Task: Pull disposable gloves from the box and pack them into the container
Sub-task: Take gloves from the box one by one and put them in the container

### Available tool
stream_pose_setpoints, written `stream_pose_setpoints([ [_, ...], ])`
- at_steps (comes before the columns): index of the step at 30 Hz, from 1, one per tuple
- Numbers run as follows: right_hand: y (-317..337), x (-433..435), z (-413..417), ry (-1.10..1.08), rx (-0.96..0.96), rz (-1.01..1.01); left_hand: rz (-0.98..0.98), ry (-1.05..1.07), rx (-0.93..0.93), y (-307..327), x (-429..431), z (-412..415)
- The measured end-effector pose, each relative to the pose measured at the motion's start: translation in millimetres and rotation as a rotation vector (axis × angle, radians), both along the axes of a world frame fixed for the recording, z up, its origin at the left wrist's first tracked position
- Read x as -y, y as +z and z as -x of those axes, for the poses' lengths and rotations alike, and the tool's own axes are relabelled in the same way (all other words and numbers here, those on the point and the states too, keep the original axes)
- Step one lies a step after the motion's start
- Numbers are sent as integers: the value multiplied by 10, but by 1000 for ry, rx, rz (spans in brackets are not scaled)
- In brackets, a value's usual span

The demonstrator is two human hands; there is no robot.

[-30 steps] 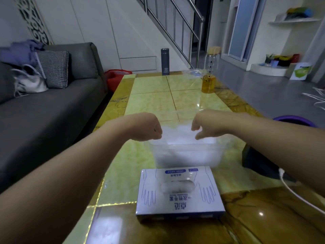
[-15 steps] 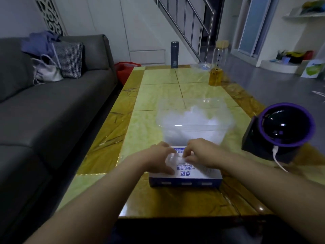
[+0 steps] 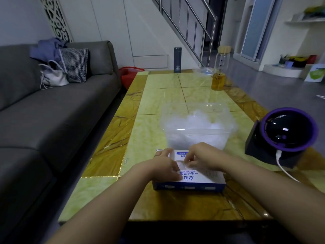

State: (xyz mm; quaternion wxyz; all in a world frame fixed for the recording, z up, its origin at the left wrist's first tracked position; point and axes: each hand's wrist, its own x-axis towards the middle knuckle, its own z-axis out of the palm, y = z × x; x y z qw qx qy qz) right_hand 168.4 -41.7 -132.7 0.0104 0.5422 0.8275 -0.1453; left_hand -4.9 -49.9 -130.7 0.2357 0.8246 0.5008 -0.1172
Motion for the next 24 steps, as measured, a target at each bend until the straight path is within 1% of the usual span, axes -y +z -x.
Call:
stream_pose_setpoints([
  [3,-58,60,-10,97,89,-85,0,21,31,-6,-2,-10],
  [7,-120,110,36,68,79,-138,-42,62,121,-95,-19,17],
  [10,-117,97,85,88,121,-176,-69,72,182,-142,-19,53],
  [13,-44,109,75,123,90,-168,-87,61,177,-136,-11,66],
  [15,66,134,40,155,102,-172,-87,60,169,-138,-21,63],
  [18,234,188,39,206,195,-203,-88,59,161,-145,-25,67],
  [20,370,219,74,217,244,-190,-104,55,155,-135,-22,72],
  [22,604,205,83,142,179,-207,-112,50,151,-142,-35,73],
  [24,893,160,46,45,34,-290,-105,38,145,-150,-43,69],
])
